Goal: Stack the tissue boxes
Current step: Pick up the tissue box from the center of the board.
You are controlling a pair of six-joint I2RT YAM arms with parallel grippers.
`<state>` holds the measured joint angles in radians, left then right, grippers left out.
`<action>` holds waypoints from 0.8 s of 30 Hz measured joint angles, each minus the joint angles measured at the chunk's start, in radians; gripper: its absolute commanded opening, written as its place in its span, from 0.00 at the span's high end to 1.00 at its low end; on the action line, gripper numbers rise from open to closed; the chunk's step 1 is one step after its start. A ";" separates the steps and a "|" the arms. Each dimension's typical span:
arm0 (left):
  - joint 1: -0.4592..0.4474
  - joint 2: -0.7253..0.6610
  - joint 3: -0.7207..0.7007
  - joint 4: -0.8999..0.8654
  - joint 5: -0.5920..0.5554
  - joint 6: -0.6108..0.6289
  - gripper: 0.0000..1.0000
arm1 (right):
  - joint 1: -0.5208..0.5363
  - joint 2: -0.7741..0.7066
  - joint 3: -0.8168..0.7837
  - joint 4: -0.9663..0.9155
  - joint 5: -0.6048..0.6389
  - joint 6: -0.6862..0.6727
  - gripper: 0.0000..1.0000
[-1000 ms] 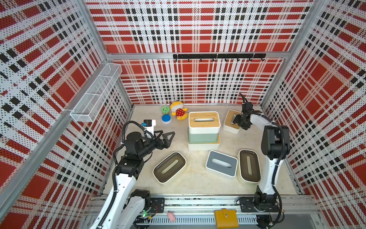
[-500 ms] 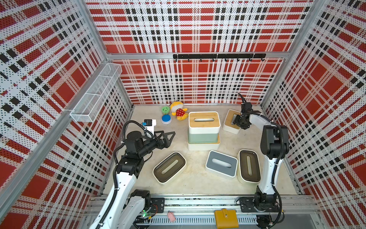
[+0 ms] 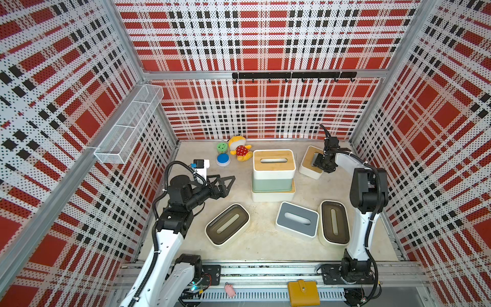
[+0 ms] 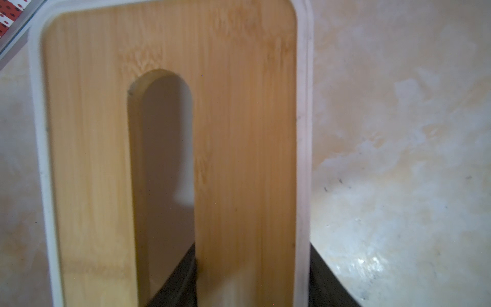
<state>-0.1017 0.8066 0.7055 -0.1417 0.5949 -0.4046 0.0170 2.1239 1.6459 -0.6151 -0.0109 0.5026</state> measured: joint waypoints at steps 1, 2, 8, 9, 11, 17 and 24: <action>0.001 0.002 0.000 0.000 0.000 -0.002 0.01 | 0.000 -0.008 -0.008 -0.003 -0.003 -0.003 0.53; 0.002 0.004 0.000 0.000 0.001 -0.003 0.01 | 0.000 -0.018 -0.015 -0.010 -0.005 -0.006 0.54; 0.011 0.014 0.000 0.001 0.003 -0.014 0.01 | -0.001 -0.134 -0.068 -0.044 -0.013 -0.026 0.54; 0.012 0.014 0.000 0.001 0.003 -0.014 0.01 | -0.001 -0.161 -0.073 -0.045 -0.015 -0.030 0.55; 0.011 0.015 0.000 0.001 0.004 -0.017 0.01 | -0.001 -0.216 -0.083 -0.043 -0.019 -0.045 0.55; 0.012 0.018 0.000 0.002 0.004 -0.021 0.01 | -0.001 -0.380 -0.132 -0.029 -0.038 -0.075 0.56; 0.012 0.029 0.000 0.003 0.004 -0.031 0.01 | -0.001 -0.514 -0.195 -0.022 -0.051 -0.093 0.57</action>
<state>-0.0898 0.8360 0.7055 -0.1387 0.5991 -0.4355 0.0162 1.6100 1.4509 -0.6369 -0.0624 0.4099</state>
